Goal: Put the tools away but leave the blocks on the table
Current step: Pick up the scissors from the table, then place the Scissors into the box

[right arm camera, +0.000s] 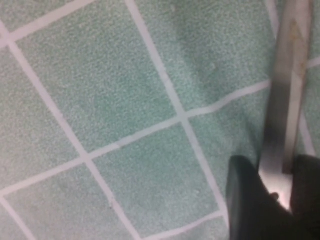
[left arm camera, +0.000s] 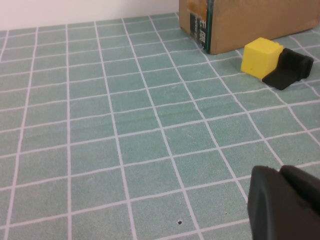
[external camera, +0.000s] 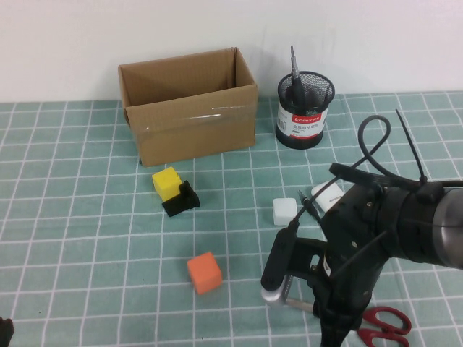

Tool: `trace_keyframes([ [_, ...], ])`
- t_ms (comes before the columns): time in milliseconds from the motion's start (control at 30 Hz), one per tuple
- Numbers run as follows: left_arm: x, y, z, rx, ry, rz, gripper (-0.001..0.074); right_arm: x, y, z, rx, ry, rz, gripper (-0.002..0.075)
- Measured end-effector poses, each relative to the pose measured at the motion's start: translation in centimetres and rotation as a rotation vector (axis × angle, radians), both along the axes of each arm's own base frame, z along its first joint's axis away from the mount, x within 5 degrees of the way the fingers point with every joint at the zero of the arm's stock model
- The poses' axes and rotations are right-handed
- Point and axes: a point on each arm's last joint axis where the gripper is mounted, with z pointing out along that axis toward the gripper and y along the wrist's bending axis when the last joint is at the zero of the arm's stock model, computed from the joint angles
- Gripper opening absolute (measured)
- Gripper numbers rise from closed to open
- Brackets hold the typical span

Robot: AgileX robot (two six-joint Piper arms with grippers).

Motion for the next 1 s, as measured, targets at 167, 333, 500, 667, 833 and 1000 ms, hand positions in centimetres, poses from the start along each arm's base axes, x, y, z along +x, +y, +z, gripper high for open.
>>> trace_keyframes([
  [167, 0.0, 0.0, 0.0, 0.000, 0.000, 0.000, -0.0001, -0.2, 0.2, 0.0, 0.019, 0.021, 0.011, 0.0138],
  [333, 0.0, 0.0, 0.0, 0.000, 0.000, 0.000, -0.0001, -0.3, 0.3, 0.0, 0.029, 0.027, 0.035, 0.0127],
  [500, 0.0, 0.0, 0.0, 0.000, 0.000, 0.000, -0.0001, -0.3, 0.3, 0.1, 0.030, 0.026, 0.033, 0.0063],
  [667, 0.0, 0.0, 0.0, 0.000, 0.000, 0.000, -0.0001, -0.9, 0.1, 2.6, 0.087, -0.034, 0.022, 0.0059],
  [833, 0.0, 0.0, 0.0, 0.000, 0.000, 0.000, -0.0001, -2.2, -0.9, 6.8, 0.154, -0.135, -0.002, 0.0059],
  [1000, 0.0, 0.0, 0.0, 0.000, 0.000, 0.000, -0.0001, -2.2, -2.0, 9.4, 0.133, -0.245, 0.000, 0.0059],
])
